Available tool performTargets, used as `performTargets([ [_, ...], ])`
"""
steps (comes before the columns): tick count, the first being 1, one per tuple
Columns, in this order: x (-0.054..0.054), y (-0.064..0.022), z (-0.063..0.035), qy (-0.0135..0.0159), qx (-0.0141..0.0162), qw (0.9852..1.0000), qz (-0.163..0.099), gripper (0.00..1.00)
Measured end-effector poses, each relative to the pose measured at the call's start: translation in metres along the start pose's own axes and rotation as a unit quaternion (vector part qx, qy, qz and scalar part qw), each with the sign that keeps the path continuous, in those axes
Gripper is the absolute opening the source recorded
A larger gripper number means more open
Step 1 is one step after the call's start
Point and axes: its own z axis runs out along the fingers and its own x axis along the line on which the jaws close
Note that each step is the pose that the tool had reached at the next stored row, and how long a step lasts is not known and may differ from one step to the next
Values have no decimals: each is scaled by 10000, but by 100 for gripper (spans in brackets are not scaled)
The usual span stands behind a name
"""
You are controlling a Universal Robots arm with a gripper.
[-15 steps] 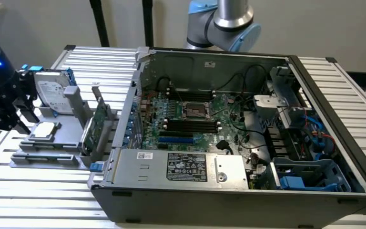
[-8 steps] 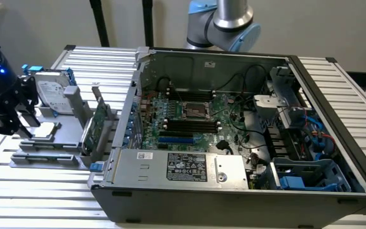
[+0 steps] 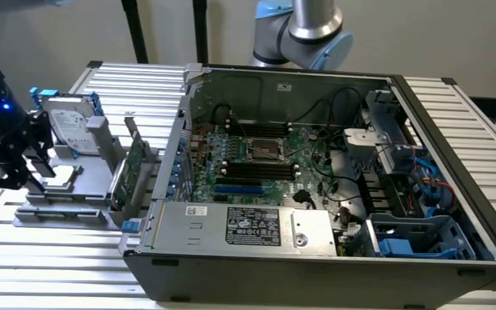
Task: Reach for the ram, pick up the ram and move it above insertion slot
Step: 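Pick up the ram and move it above insertion slot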
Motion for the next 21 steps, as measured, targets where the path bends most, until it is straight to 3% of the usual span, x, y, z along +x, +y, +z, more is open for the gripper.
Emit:
performTargets([
  [8, 7, 29, 144, -15, -7, 9994, -345, 36],
  [21, 18, 33, 381, -17, -9, 9990, -452, 36],
])
